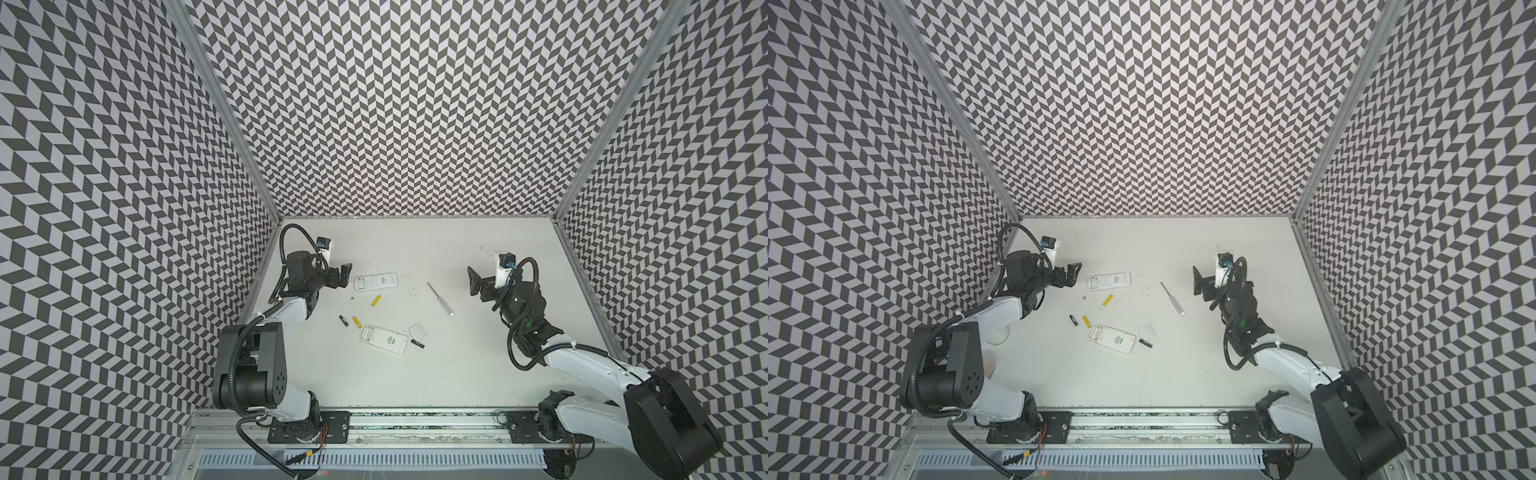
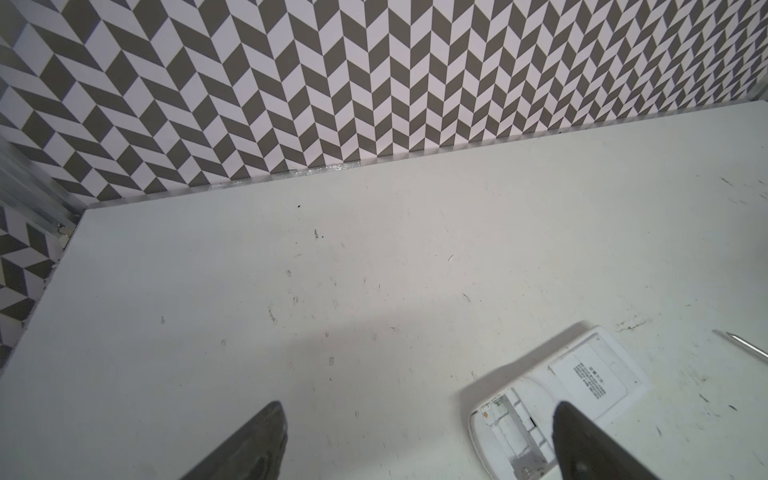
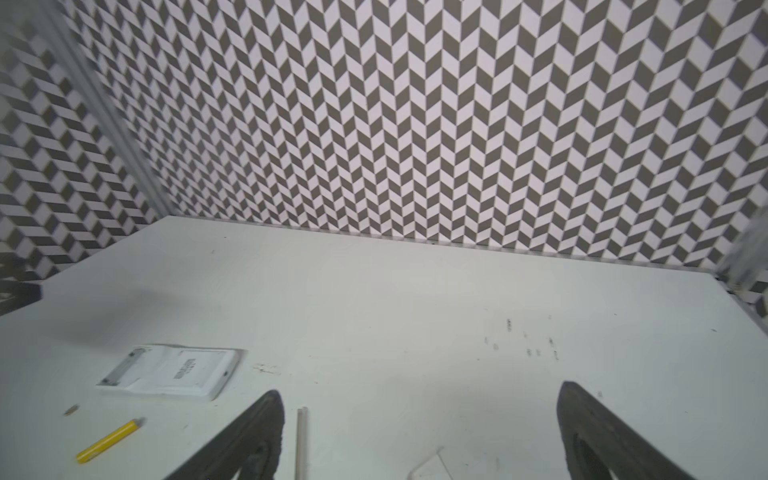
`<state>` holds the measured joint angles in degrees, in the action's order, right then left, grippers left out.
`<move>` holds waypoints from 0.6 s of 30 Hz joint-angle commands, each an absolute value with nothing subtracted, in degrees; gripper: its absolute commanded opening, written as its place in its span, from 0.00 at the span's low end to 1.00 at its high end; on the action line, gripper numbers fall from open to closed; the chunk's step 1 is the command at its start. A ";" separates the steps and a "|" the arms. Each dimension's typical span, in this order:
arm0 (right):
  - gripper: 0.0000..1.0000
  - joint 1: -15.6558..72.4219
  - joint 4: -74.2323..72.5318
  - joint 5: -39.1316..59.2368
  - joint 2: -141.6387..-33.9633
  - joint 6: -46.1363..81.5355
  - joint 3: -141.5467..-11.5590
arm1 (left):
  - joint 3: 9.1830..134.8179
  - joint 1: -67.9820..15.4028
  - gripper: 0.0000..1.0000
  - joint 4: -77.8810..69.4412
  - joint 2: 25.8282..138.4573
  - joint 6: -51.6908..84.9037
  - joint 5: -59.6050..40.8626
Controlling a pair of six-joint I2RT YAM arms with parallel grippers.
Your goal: Unload the batteries from the remote control
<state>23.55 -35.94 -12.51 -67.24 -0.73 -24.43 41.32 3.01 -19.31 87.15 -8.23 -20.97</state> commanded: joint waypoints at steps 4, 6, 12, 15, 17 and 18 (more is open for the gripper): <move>0.99 17.94 -42.91 -17.50 -67.23 -4.23 -19.69 | 33.94 1.45 1.00 -37.49 89.26 -8.95 -24.99; 0.99 16.37 -45.34 -18.30 -67.90 -4.60 -18.16 | 31.79 1.41 1.00 -41.93 89.85 -8.70 -24.89; 0.99 12.52 -53.42 -18.45 -71.78 -3.57 -14.11 | 27.27 2.05 1.00 -51.45 90.47 -6.12 -21.21; 0.99 11.07 -60.54 -15.97 -74.13 -2.95 -11.22 | 27.71 2.33 1.00 -50.83 90.64 -5.41 -20.10; 0.99 10.59 -61.17 -12.98 -75.22 -3.93 -11.93 | 26.39 2.26 1.00 -52.93 90.12 -4.63 -18.38; 0.99 10.10 -61.45 -11.24 -75.60 -4.16 -12.12 | 25.44 2.43 1.00 -54.71 89.96 -4.21 -17.99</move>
